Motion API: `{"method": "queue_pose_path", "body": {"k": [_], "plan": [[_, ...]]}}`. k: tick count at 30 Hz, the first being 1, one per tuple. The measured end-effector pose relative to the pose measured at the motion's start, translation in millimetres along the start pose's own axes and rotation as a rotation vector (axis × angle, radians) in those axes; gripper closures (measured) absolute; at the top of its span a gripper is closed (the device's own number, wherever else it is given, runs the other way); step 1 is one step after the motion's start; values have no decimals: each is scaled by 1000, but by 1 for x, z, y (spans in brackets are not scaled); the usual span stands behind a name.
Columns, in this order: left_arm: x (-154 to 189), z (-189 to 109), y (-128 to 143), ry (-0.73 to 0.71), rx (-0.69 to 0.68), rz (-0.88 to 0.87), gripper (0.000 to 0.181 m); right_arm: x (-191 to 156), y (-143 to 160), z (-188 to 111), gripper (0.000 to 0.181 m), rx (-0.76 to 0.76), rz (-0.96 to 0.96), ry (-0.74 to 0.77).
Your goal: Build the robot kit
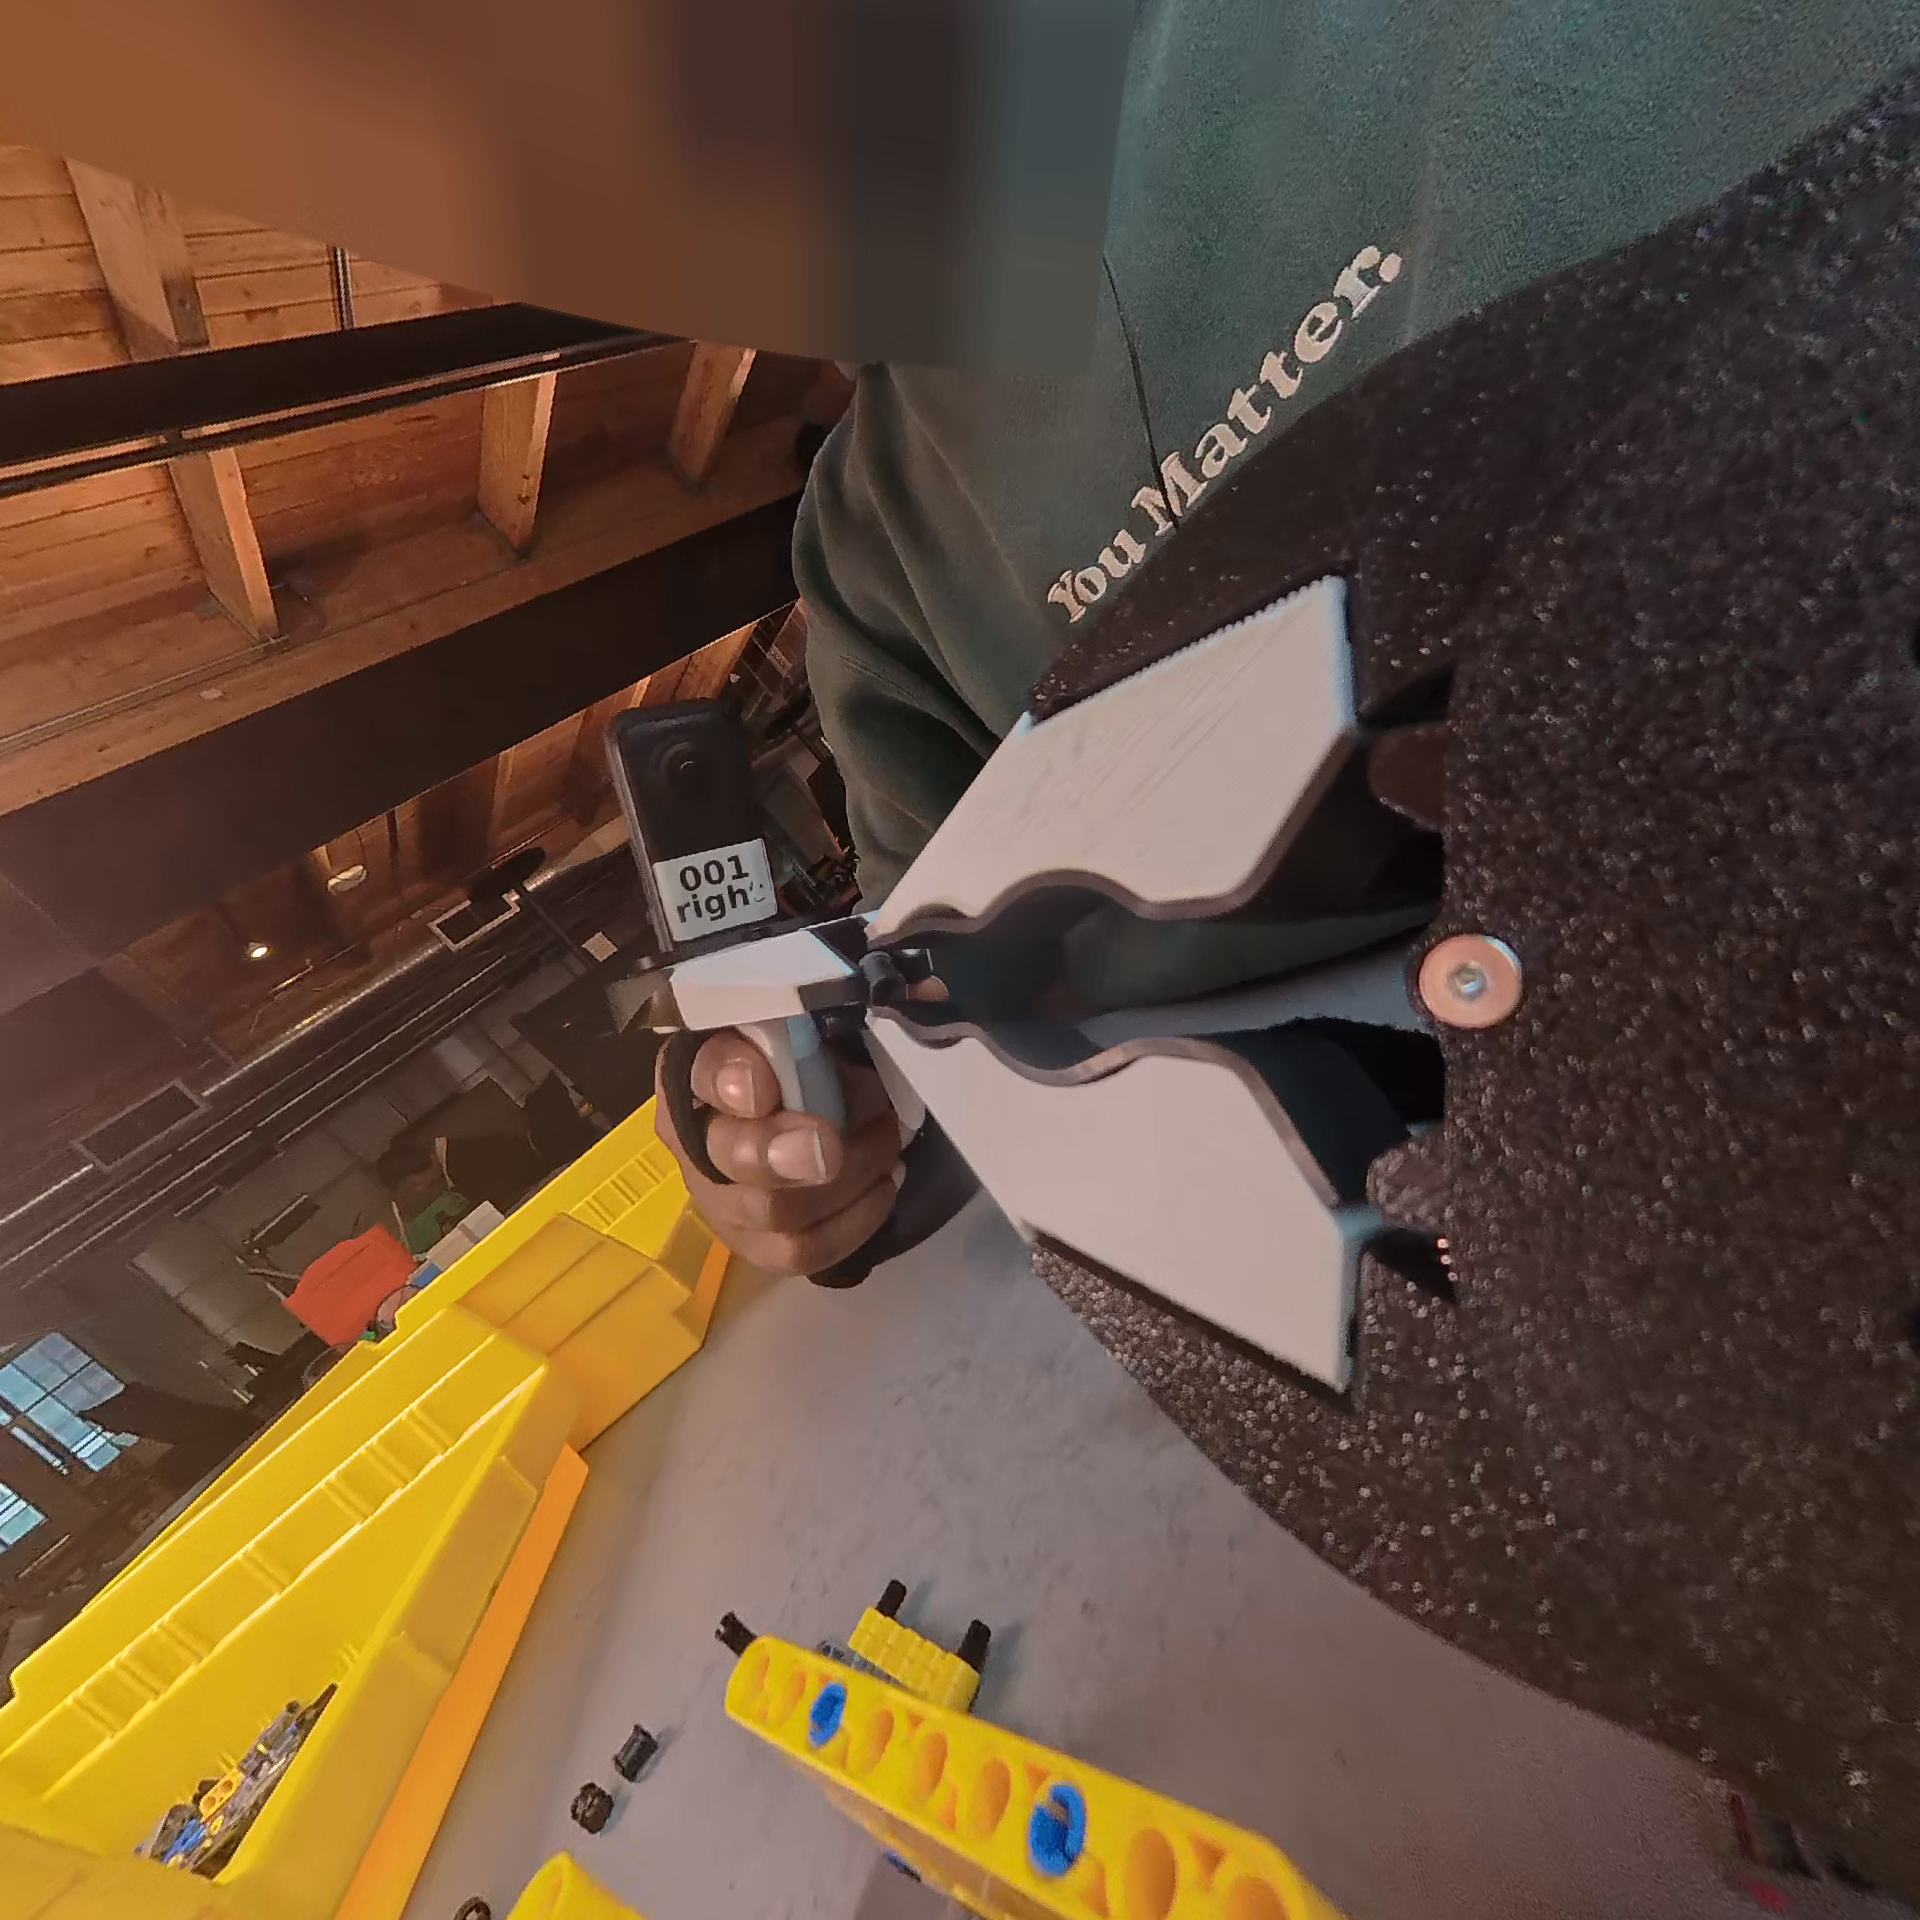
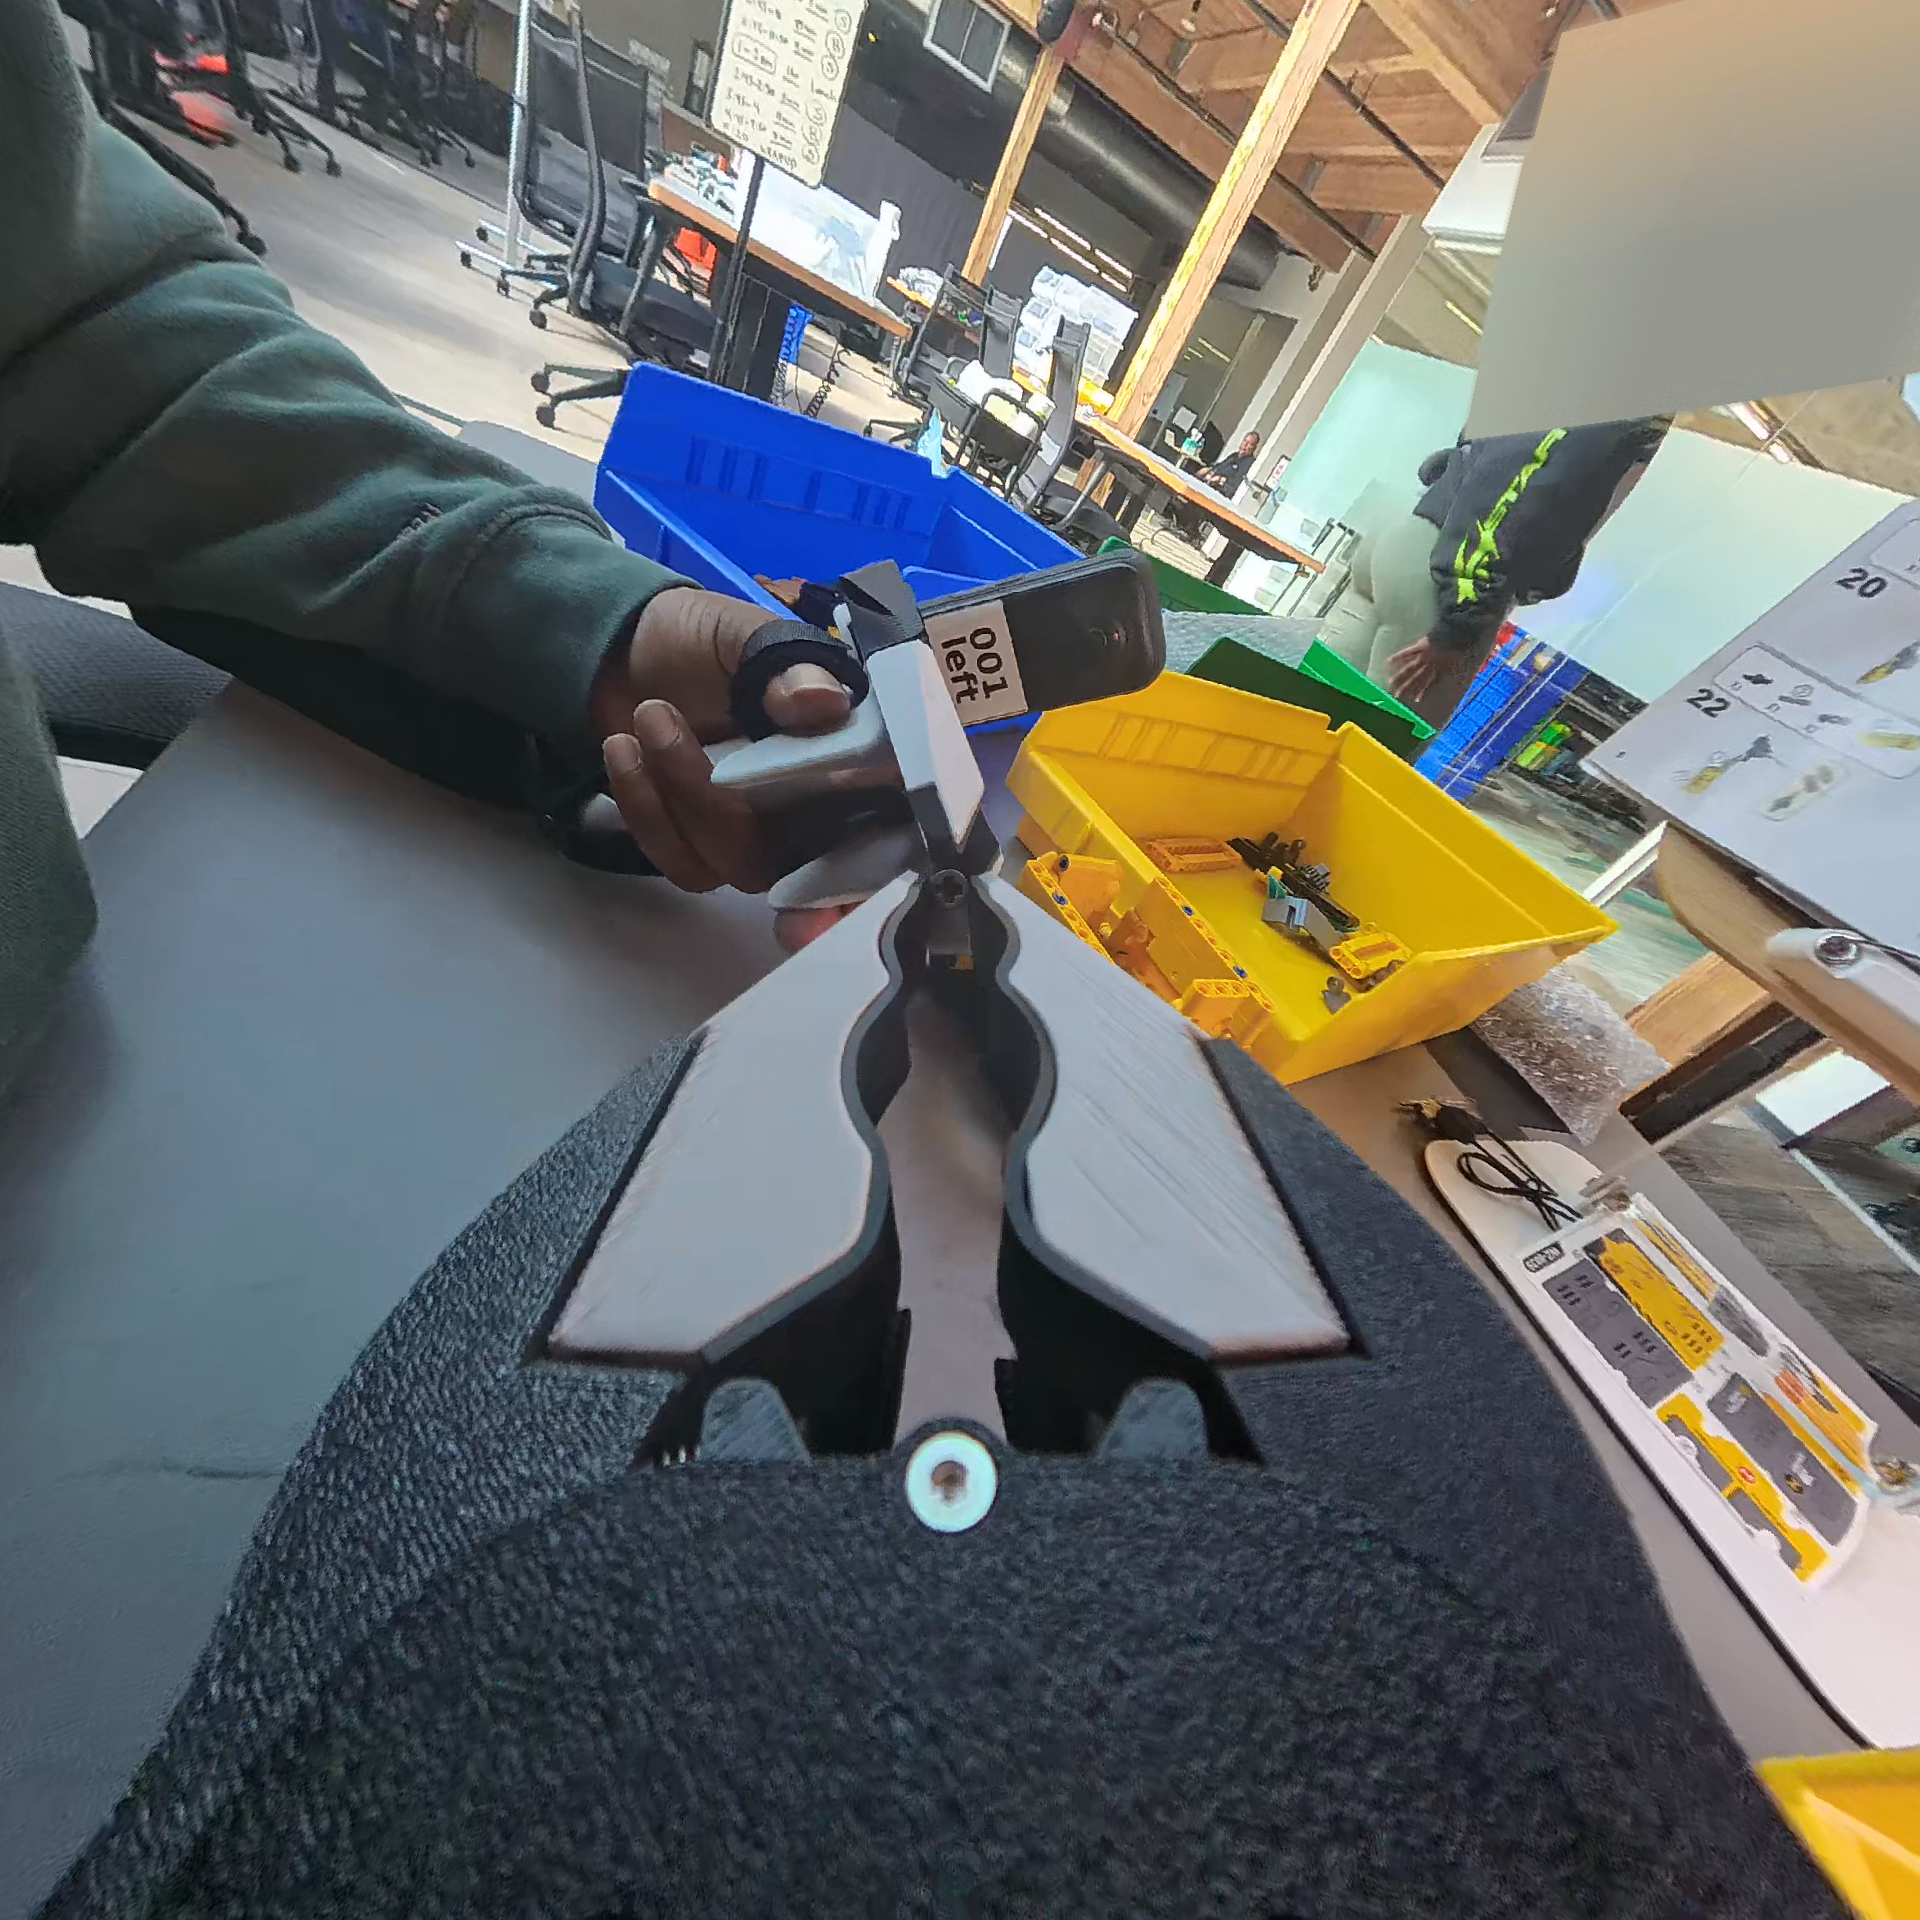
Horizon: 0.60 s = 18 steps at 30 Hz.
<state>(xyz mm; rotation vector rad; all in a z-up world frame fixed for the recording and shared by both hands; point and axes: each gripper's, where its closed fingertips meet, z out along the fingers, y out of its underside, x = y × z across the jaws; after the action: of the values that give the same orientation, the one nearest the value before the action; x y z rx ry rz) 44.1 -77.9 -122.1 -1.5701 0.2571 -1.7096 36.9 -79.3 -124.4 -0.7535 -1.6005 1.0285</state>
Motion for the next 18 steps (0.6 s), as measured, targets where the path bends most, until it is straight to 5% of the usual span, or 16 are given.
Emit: {"method": "queue_pose_path", "body": {"k": [18], "plan": [[-12, -5, 1, -163, -43, 174, 181, 2, 12, 2, 174, -70, -95, 50]]}}
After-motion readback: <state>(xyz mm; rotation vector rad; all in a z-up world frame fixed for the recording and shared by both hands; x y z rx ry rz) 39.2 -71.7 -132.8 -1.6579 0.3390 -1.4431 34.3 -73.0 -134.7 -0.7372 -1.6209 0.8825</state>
